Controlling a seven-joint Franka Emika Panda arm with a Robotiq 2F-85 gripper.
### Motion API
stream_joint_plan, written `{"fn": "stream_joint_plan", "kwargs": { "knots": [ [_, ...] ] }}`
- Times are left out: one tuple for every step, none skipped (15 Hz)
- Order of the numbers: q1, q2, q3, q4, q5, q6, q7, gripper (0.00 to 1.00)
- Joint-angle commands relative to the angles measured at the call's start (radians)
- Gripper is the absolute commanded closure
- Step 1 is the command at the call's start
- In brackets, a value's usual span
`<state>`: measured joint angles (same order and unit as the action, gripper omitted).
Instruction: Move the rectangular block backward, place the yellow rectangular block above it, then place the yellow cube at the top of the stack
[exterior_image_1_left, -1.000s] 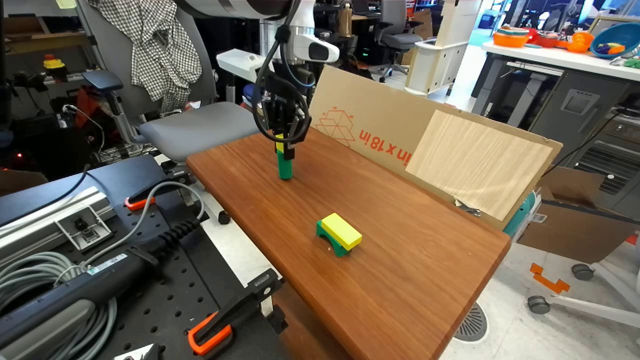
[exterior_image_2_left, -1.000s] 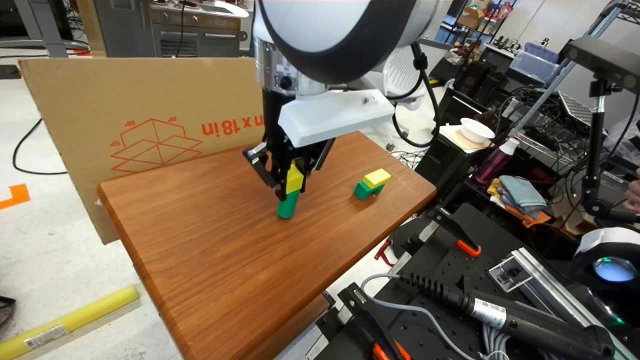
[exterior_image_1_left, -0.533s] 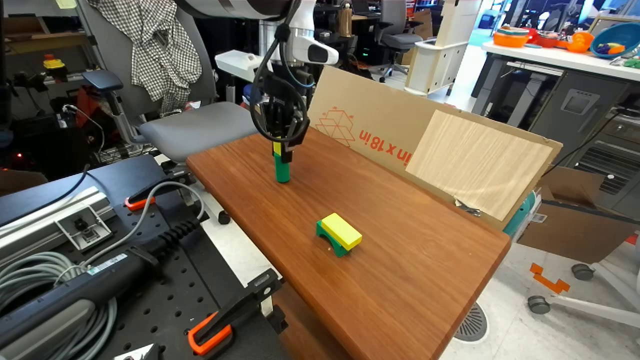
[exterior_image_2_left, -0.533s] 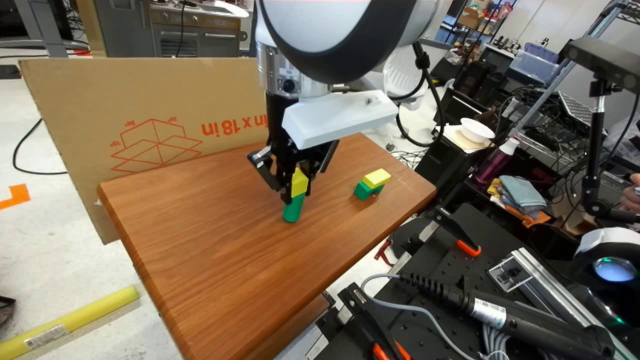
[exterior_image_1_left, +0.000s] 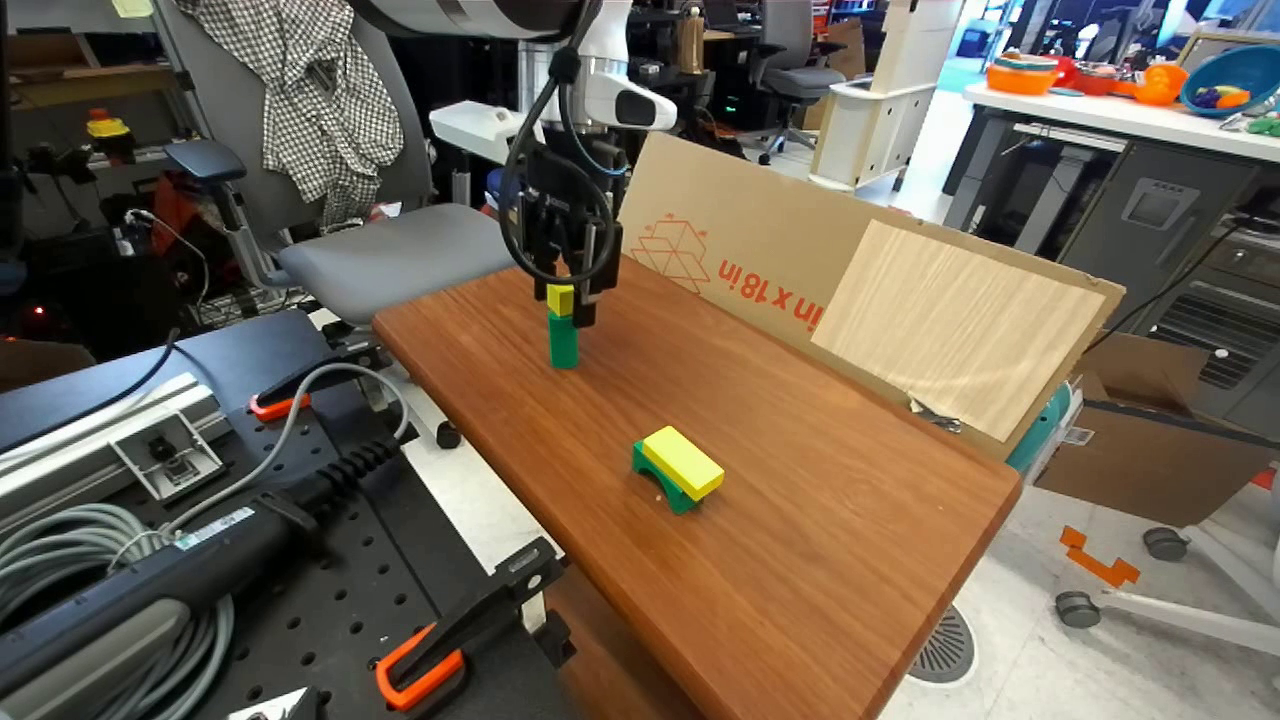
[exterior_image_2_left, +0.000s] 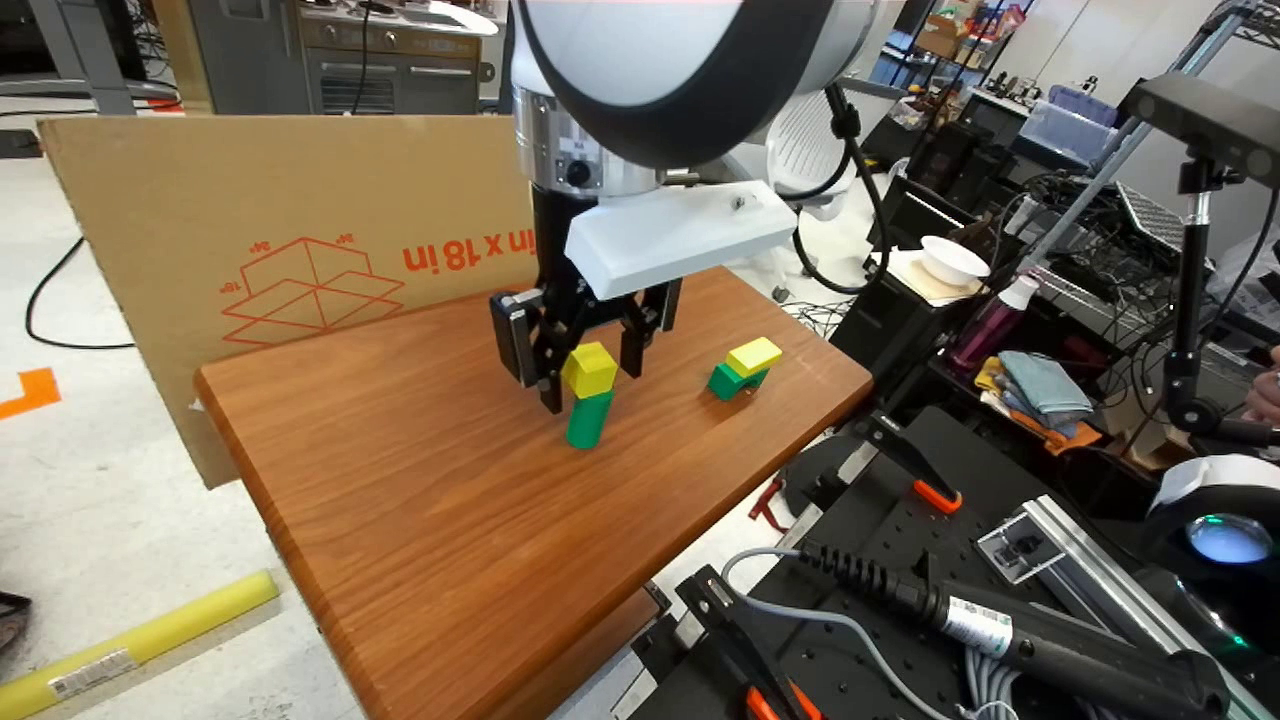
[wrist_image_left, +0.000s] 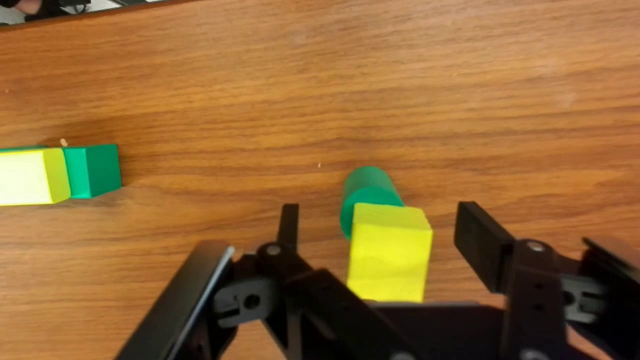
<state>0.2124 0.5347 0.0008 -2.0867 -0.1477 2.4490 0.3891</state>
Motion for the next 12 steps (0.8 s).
{"fn": "stream_joint_plan", "kwargs": {
  "knots": [
    [0.017,0.006,-0.016,0.017,-0.004,-0.022,0.000,0.00],
    [0.018,0.004,-0.016,0.017,-0.004,-0.023,0.001,0.00],
    [0.020,0.003,-0.017,0.017,-0.007,-0.022,0.005,0.00],
    [0.021,0.000,-0.017,0.016,-0.007,-0.022,0.006,0.00],
    [0.021,-0.003,-0.016,0.015,-0.006,-0.023,0.005,0.00],
    [0.022,-0.004,-0.015,0.015,-0.006,-0.023,0.005,0.00],
    [0.024,-0.003,-0.016,0.017,-0.007,-0.023,0.007,0.00],
    [0.026,-0.003,-0.016,0.018,-0.008,-0.022,0.008,0.04],
    [0.027,-0.006,-0.015,0.018,-0.007,-0.022,0.008,0.09],
    [0.028,-0.008,-0.015,0.017,-0.007,-0.019,0.008,0.29],
    [0.031,-0.010,-0.016,0.018,-0.010,-0.016,0.009,0.31],
    [0.033,-0.010,-0.016,0.019,-0.011,-0.015,0.010,0.40]
  ]
}}
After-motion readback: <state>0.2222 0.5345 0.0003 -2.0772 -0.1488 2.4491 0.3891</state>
